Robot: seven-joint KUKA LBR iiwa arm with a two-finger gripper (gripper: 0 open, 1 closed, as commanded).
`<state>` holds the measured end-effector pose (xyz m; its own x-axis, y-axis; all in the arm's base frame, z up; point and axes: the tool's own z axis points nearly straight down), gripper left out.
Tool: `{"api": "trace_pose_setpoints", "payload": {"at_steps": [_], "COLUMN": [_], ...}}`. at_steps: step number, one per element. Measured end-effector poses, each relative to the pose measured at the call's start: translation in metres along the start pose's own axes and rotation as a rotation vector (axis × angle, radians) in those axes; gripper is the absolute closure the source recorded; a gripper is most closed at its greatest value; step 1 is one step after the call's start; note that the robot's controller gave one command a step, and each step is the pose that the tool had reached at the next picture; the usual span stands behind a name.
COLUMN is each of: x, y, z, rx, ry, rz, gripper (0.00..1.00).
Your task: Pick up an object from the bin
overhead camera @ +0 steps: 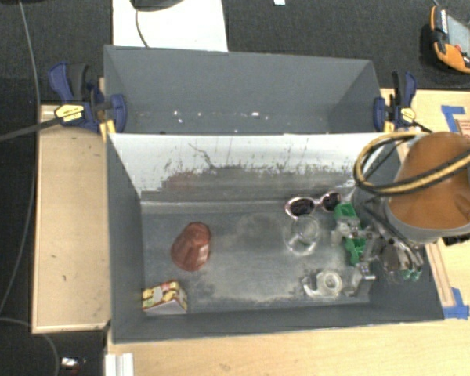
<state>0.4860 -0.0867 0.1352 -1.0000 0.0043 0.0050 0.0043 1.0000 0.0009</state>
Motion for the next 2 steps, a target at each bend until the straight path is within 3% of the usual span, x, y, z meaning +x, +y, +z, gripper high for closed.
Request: {"api": "trace_pose_setpoints", "payload": {"at_steps": [1,2], "x": [-0.002,-0.016], "y": [0.0,0.019], "z": [-0.003,0.06], "rx": [0.001,0.002], "ry": [-0.007,-0.025], "rz": [-0.007,0.071], "gripper": [0.0,0.0]}}
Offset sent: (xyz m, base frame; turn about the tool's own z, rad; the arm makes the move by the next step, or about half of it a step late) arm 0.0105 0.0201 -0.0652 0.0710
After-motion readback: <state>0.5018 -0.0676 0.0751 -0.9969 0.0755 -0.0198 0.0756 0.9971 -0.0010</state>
